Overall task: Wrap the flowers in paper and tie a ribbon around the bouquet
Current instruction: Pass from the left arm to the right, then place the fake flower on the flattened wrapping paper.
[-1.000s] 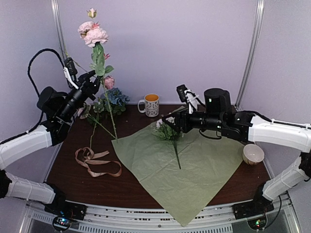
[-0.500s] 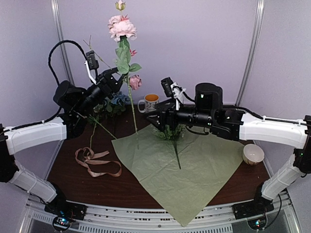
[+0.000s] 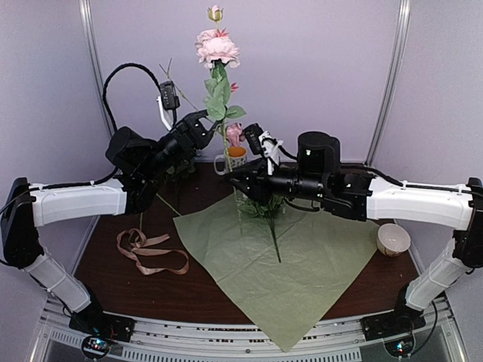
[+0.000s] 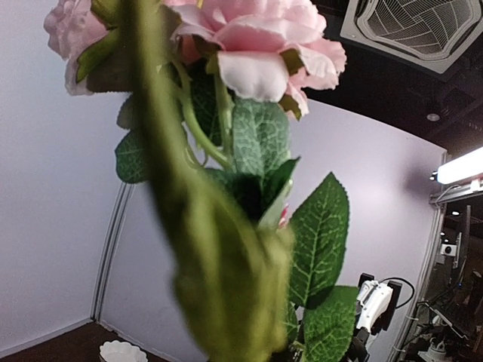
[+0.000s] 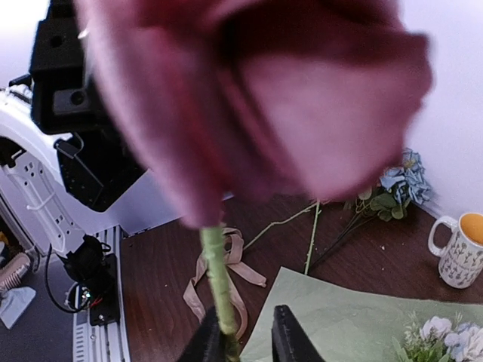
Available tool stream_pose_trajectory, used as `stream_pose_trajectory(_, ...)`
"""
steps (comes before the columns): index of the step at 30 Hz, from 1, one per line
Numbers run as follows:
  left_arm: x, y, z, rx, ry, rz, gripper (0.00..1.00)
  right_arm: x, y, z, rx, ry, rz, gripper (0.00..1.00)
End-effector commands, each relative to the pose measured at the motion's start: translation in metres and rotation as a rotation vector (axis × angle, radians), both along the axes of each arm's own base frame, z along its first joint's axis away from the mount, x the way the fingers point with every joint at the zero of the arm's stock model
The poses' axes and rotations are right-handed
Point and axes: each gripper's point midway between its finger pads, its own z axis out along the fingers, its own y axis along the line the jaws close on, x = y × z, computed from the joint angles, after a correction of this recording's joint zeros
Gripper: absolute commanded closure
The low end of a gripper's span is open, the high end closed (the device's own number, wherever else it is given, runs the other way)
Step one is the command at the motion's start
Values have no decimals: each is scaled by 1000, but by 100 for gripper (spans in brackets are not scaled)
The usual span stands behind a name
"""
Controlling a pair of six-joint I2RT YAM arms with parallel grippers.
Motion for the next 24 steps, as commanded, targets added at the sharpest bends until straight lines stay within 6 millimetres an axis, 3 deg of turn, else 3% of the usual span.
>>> stream_pose_trajectory(1,-19,7,27,-75,-69,-46,100,14,-2,0,29,20,-78,87)
stream_pose_trajectory(2,-18,6,26,-73,-65,-44,100,16,-2,-1,31,38,-89,97)
stream_pose_trajectory(3,-18,6,24,-69,-61,-44,100,19,-3,-3,35,52,-104,100)
stream_pose_trajectory(7,-6,3,8,-10,-19,22,100,32,-20,-9,47,127,-207,100)
stream_pose_trajectory(10,28,4,-24,129,93,208,54,39,-39,-21,33,205,-268,100)
stream_pose_trajectory(12,60,14,-57,307,205,404,35,45,-58,-37,8,262,-323,100)
stream_pose_trajectory(16,107,67,-115,627,372,755,24,54,-104,-79,-19,381,-444,100)
stream_pose_trajectory(22,141,144,-178,723,586,882,23,76,-167,-163,-120,576,-622,100)
stream_pose_trajectory(24,148,170,-195,740,646,933,24,80,-177,-186,-168,612,-654,100)
